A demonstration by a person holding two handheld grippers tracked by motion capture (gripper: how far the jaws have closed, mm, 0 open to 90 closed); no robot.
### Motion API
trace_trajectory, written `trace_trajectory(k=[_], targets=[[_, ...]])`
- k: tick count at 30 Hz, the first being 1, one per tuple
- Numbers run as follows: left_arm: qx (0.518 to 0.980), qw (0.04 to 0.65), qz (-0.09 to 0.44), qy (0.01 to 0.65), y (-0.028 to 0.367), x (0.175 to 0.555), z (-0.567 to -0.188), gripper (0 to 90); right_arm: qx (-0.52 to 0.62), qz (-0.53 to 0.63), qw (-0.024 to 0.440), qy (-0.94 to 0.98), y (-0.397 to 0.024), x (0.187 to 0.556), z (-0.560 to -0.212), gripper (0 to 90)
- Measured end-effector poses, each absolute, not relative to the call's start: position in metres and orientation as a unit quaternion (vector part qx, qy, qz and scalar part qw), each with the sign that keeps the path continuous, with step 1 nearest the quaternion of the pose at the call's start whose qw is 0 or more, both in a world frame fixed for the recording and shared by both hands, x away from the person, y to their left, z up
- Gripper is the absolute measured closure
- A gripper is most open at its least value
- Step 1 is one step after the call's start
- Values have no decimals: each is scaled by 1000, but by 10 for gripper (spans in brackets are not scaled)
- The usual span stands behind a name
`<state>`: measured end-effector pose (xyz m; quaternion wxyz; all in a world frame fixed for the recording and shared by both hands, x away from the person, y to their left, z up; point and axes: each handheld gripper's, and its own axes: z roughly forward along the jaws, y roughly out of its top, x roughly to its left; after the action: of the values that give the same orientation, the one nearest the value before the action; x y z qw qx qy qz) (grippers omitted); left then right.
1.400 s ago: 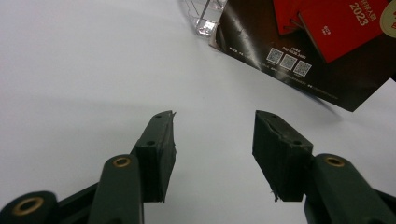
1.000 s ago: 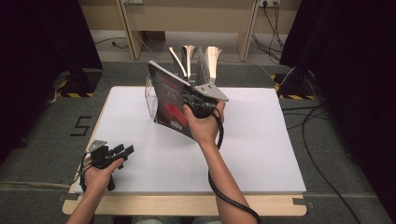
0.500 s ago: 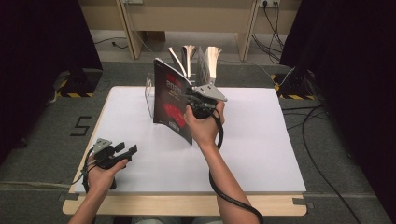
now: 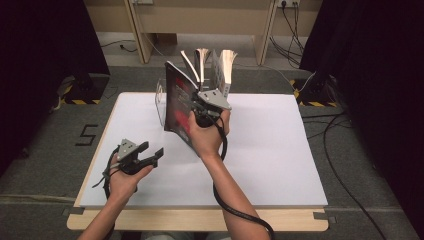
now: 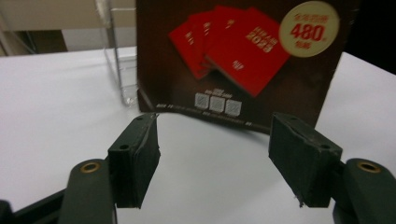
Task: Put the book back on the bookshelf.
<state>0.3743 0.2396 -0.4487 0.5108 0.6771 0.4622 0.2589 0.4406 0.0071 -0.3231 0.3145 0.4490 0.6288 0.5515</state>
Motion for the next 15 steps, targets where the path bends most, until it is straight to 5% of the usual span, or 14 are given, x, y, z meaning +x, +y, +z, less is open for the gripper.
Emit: trace_trajectory(k=[15], targets=[[670,540,273,430,217,381,-434,320,468,556,323,606,30,439,-320,868]])
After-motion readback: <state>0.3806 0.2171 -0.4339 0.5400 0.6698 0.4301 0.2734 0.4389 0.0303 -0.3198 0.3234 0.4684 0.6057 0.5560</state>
